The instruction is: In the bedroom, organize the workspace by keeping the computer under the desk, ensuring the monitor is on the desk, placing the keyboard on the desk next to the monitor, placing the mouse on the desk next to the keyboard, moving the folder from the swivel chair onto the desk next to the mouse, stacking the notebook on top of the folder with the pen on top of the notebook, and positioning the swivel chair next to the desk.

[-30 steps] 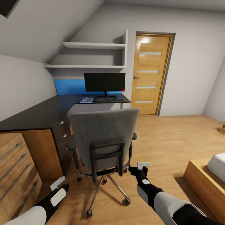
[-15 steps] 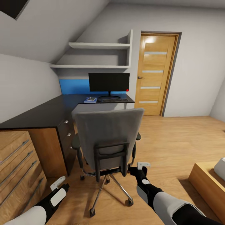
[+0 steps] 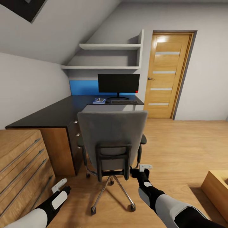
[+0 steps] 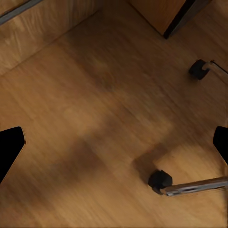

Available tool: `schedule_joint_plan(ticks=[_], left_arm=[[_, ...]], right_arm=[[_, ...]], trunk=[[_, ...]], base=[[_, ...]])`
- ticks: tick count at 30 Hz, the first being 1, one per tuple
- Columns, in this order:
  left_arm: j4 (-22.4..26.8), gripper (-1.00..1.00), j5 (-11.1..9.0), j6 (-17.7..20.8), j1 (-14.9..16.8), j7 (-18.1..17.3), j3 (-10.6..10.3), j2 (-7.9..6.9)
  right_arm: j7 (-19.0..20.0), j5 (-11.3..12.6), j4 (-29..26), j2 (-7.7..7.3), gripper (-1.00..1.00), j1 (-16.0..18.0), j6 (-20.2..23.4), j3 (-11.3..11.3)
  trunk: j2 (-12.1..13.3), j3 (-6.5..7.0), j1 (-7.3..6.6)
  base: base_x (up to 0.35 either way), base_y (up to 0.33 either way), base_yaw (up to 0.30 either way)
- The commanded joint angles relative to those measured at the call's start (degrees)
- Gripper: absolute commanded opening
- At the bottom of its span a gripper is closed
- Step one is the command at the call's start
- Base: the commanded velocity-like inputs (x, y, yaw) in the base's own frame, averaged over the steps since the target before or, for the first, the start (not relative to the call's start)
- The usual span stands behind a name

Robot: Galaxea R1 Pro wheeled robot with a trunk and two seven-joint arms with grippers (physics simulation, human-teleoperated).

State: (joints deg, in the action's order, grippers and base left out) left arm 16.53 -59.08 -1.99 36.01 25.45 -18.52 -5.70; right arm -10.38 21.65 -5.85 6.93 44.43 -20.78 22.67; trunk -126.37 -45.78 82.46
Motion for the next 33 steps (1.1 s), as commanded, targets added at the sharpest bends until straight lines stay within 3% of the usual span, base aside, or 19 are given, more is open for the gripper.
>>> schedule_joint_plan(ticks=[1,14,24,33], left_arm=[[0.08,1.00,-0.59,-0.21,0.02,0.30,-0.50,-0.03],[0.08,1.00,-0.59,-0.21,0.02,0.30,-1.30,-0.01],[0.08,1.00,-0.54,-0.21,0.02,0.28,-1.96,0.92],[0.08,1.00,-0.59,-0.23,0.02,0.30,-4.12,0.95]], right_arm=[[-0.22,0.33,0.04,0.01,1.00,0.05,-0.14,0.64],[-0.20,0.33,-0.03,-0.01,1.00,0.05,-0.14,0.62],[-0.18,0.33,0.00,-0.08,1.00,0.05,-0.29,0.62],[-0.18,0.30,0.04,-0.07,1.00,0.05,-0.49,0.62]], trunk=[[-0.03,-0.06,-0.01],[-0.03,-0.06,-0.01],[-0.03,-0.06,-0.01],[-0.03,-0.06,-0.01]], base=[[0.000,0.000,0.143],[-0.056,0.047,0.026],[-0.038,0.052,0.000],[-0.001,0.118,0.000]])
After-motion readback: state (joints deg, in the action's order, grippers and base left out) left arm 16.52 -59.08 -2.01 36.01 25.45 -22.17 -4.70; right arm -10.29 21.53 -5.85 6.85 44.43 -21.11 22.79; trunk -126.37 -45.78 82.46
